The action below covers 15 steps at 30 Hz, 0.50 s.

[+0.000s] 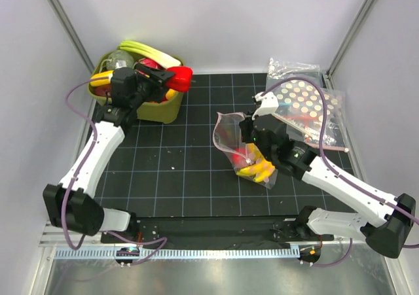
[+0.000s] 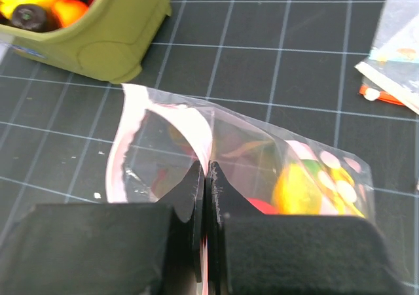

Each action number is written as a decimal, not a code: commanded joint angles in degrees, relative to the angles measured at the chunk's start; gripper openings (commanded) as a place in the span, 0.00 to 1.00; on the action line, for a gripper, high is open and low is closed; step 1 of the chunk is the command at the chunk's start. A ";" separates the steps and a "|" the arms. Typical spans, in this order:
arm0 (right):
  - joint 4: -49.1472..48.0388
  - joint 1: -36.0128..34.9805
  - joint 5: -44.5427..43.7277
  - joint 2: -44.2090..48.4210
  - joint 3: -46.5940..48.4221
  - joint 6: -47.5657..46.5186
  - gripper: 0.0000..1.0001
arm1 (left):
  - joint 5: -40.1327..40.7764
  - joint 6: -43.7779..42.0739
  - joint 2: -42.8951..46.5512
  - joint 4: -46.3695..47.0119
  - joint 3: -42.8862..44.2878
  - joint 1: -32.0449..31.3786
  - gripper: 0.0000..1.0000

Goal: Place the food in the zip-top bag and seal the zipper
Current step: Place the fake vegetable in the zipper food storage bag.

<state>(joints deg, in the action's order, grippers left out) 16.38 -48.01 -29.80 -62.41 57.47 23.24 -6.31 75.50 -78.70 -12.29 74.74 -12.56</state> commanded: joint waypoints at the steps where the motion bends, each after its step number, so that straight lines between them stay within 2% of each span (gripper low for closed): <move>1: -2.41 1.95 5.80 -0.60 3.70 1.27 0.01 | -2.75 -3.52 6.27 1.92 -2.05 -3.96 0.07; 9: -0.91 6.88 14.77 -2.36 8.00 4.53 0.01 | 0.06 -7.65 11.98 1.84 -8.90 -16.95 0.06; 15: -0.47 7.05 17.14 -4.21 10.02 6.20 0.01 | 4.19 -10.99 10.41 2.19 -10.40 -24.43 0.06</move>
<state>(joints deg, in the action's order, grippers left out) 17.63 -41.04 -15.35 -66.63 64.25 27.57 -4.91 67.83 -67.85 -12.23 64.23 -34.22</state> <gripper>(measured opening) 0.041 0.565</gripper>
